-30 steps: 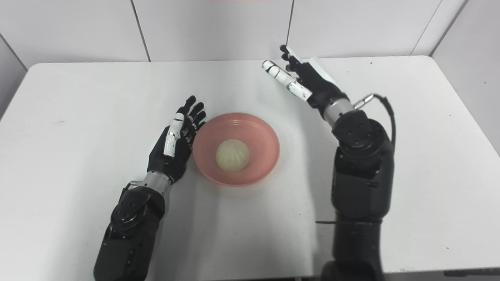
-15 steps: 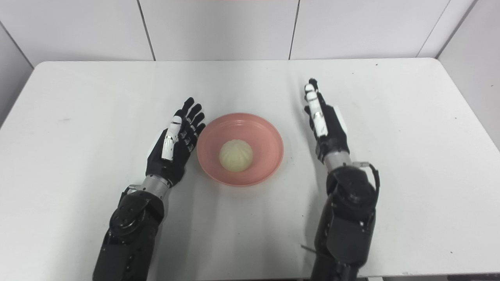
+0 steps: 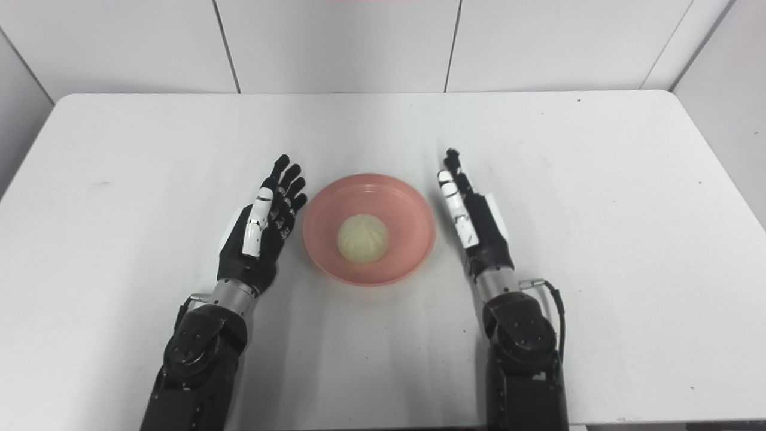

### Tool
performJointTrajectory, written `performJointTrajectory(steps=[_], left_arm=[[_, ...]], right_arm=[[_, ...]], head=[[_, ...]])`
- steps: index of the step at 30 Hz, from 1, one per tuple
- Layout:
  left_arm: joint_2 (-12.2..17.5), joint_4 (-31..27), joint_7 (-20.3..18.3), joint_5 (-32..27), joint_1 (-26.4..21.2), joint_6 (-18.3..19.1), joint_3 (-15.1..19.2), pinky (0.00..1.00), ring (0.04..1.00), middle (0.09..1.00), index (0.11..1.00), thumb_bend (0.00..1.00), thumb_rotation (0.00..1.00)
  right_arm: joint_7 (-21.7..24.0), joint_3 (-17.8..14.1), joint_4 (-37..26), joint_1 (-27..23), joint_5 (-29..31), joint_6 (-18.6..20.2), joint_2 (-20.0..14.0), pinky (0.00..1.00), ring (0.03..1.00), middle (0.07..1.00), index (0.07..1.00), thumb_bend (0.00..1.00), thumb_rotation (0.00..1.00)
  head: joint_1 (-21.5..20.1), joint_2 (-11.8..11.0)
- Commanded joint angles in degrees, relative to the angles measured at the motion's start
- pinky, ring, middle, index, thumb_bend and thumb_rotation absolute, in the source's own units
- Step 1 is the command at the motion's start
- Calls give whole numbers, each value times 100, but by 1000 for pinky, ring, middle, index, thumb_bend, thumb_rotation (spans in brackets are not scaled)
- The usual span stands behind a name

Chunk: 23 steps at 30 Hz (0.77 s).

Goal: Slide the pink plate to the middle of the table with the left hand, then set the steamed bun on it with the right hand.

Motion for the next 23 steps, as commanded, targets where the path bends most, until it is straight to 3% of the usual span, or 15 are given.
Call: performJointTrajectory(steps=[1,6,14,23], left_arm=[[90,149,150,191,269,98,-26,1000,1000,1000,1000,351,1000],[110,159,175,306,367,-52,-34,1000,1000,1000,1000,317,1000],[178,286,176,370,577,-524,-20,1000,1000,1000,1000,362,1000],[256,415,166,345,518,-350,-26,1000,1000,1000,1000,366,1000]], right_arm=[[-64,134,32,-20,191,-294,-68,1000,1000,1000,1000,254,1000],[-174,279,243,45,493,-406,-172,1000,1000,1000,1000,235,1000],[-353,411,474,126,835,-496,-240,1000,1000,1000,1000,208,1000],[-401,553,670,137,1085,-491,-299,1000,1000,1000,1000,201,1000]], head=[[23,-19],[71,-89],[129,-253],[211,-414]])
